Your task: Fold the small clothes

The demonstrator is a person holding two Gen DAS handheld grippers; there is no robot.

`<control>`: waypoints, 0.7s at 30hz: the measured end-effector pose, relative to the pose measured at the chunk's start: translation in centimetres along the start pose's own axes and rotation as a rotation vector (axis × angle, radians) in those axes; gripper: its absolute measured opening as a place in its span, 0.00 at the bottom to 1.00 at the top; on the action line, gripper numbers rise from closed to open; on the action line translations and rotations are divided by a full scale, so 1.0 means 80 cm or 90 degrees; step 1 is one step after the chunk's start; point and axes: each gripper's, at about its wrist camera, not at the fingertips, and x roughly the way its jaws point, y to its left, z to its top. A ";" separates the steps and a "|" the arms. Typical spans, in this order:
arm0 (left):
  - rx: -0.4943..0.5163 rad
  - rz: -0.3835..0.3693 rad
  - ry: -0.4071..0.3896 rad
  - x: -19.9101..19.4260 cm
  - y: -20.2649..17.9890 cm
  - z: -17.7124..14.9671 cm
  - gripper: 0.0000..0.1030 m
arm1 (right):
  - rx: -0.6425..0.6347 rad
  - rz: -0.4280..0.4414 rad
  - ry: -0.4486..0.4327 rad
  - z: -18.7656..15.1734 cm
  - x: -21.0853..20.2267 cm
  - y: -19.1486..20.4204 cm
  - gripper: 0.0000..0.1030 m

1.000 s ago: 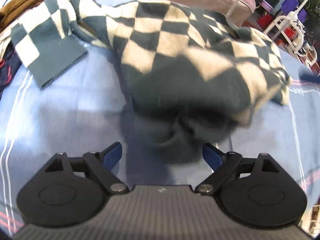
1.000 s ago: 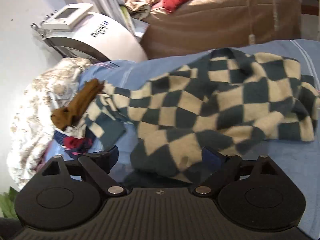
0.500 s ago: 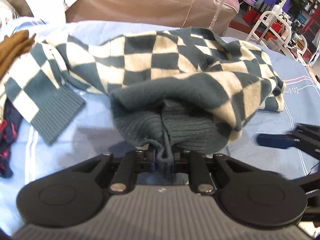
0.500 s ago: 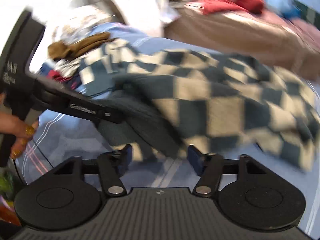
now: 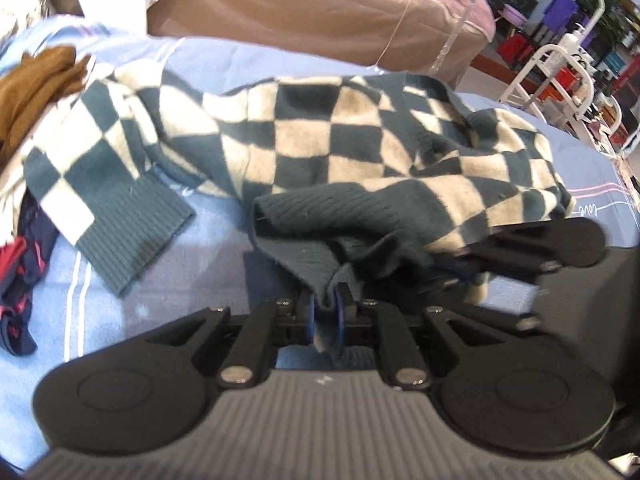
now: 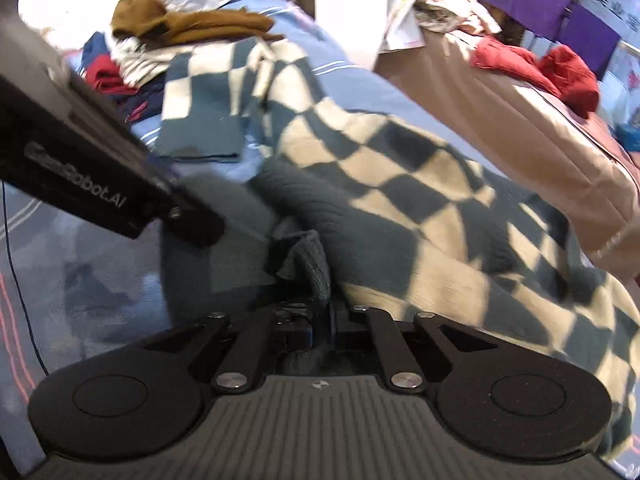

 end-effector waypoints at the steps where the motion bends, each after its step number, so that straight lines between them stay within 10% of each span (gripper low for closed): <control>1: 0.002 -0.004 0.004 0.002 0.000 -0.001 0.09 | 0.009 0.003 -0.006 -0.002 -0.009 -0.006 0.10; 5: 0.009 -0.025 0.030 0.023 -0.011 -0.007 0.27 | 0.095 0.005 -0.032 -0.014 -0.054 -0.044 0.08; 10: 0.081 -0.028 0.034 0.053 -0.053 0.010 0.05 | 0.212 -0.073 -0.075 -0.016 -0.120 -0.144 0.07; 21: 0.130 -0.022 -0.307 -0.186 -0.045 0.237 0.04 | 0.213 -0.208 -0.312 0.083 -0.368 -0.298 0.01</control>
